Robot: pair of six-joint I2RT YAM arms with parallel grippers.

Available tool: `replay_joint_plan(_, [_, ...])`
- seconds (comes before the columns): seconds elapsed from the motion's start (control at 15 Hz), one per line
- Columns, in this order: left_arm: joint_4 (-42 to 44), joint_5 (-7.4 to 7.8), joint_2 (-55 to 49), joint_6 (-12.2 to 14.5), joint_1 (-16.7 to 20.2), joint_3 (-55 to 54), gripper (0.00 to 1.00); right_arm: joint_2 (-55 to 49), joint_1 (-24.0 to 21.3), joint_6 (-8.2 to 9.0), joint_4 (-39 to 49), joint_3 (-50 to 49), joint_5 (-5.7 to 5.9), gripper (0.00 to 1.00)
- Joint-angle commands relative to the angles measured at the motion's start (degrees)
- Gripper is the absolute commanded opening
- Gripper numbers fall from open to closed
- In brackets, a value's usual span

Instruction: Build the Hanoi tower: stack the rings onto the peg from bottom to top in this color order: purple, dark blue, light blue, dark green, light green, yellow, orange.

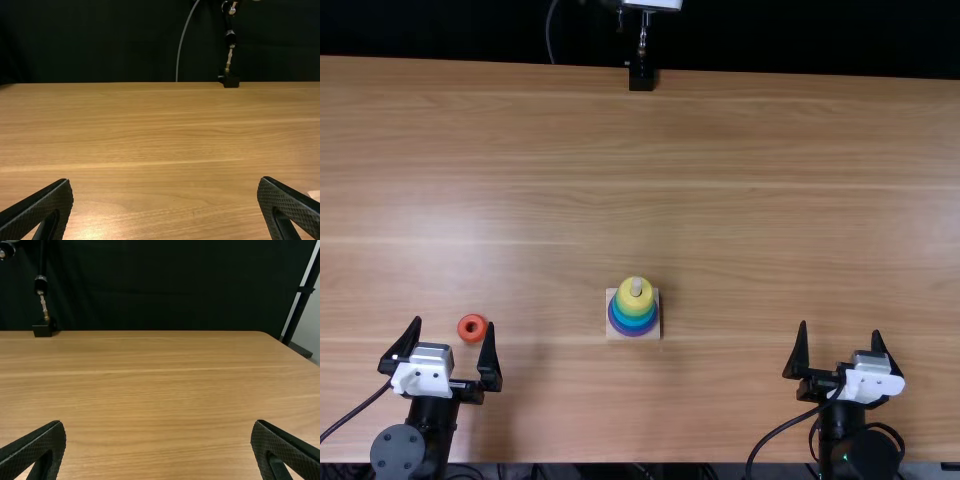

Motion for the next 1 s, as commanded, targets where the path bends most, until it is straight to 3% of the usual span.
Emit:
replay_joint_plan(0.0, [-0.4,0.08,-0.7,0.4,0.4,-1.8,1.0,-0.7,-0.9,0.21,-1.2,-0.8,-0.32,1.0])
replay_joint_plan(0.93, [-1.0,-0.24,-0.7,0.4,1.5,-1.8,1.0,-0.7,-0.9,0.21,-1.2,-0.8,-0.32,1.0])
